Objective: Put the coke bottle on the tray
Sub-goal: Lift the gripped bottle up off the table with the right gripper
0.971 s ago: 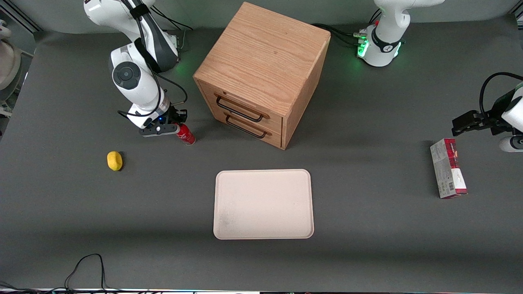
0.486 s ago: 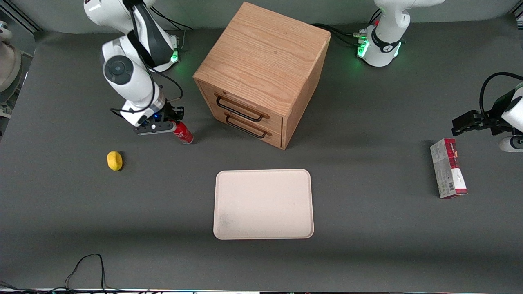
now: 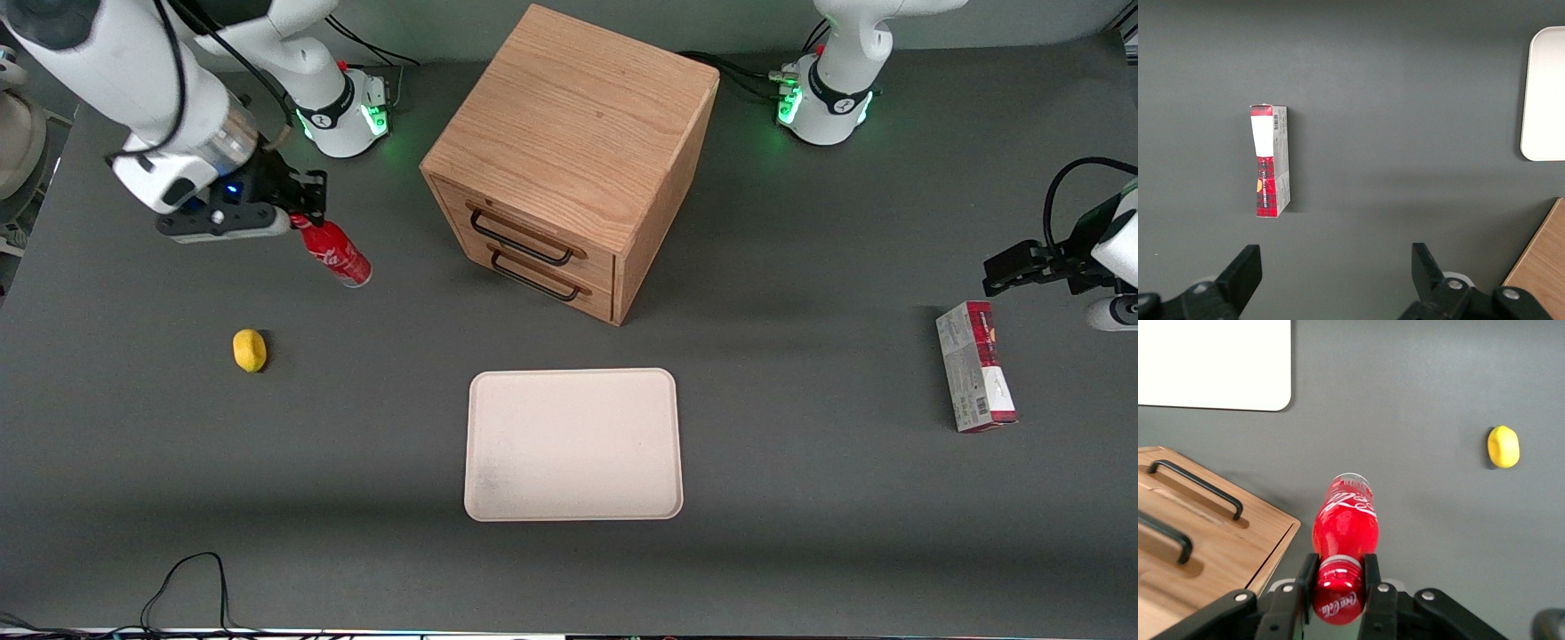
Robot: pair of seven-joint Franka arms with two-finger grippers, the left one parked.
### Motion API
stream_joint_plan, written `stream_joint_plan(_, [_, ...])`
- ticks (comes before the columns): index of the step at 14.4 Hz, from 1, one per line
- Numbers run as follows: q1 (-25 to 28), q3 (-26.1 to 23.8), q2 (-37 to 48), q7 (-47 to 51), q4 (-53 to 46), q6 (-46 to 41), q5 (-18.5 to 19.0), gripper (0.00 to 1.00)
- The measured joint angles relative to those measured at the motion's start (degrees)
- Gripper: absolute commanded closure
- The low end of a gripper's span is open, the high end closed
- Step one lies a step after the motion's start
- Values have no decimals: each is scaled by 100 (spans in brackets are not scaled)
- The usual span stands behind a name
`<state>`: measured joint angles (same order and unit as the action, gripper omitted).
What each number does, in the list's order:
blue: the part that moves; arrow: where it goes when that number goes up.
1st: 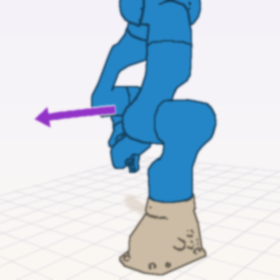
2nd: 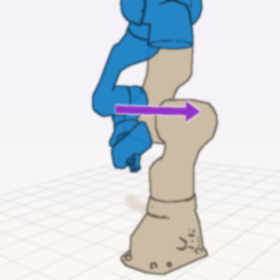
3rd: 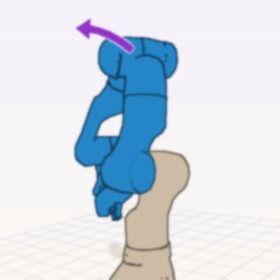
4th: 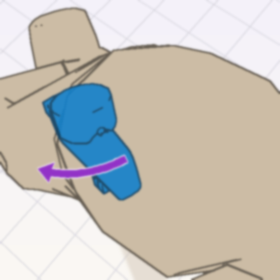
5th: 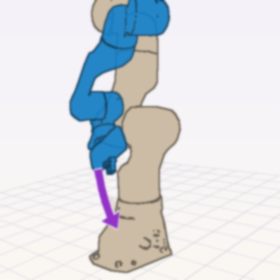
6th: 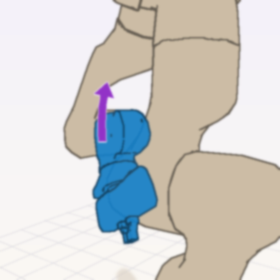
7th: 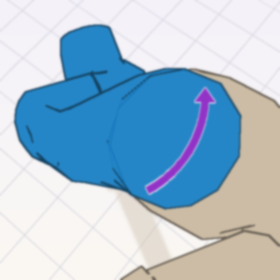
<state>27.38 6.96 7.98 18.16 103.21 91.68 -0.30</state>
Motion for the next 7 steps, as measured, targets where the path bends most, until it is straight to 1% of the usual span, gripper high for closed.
stream_joint_plan(4, [9, -1, -24, 0, -343, -224, 0, 89])
stream_joint_plan(7, [21, -10, -51, 0, -645, -634, -2, 89])
